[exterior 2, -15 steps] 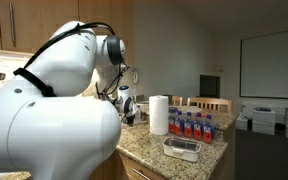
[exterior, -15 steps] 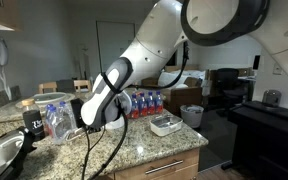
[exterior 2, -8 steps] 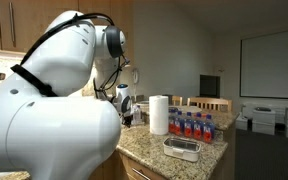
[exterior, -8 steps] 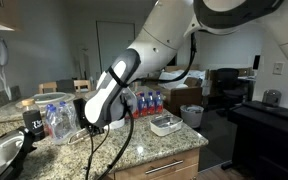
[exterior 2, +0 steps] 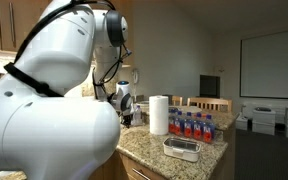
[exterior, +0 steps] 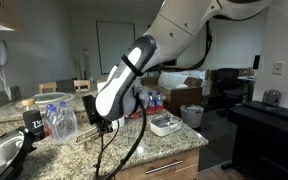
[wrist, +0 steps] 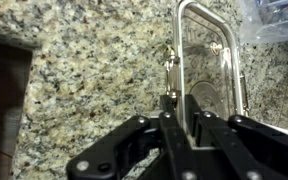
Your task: Move the bowl and then pick up the lid and put it on the bowl
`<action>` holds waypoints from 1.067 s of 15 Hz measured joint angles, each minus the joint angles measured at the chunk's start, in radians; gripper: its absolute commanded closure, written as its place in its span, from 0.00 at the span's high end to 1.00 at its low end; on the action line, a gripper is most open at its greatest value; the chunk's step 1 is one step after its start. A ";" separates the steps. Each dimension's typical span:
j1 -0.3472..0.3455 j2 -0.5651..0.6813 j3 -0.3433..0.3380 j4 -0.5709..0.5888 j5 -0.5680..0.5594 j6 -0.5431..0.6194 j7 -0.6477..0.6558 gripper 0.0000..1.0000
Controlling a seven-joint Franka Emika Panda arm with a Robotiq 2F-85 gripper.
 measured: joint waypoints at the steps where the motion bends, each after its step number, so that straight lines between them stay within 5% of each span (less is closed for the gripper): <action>1: -0.023 -0.016 0.019 -0.020 0.000 0.000 -0.005 0.07; 11: -0.322 -0.143 0.257 -0.169 0.091 -0.004 -0.246 0.08; 16: -0.552 -0.190 0.434 -0.210 0.219 -0.030 -0.482 0.08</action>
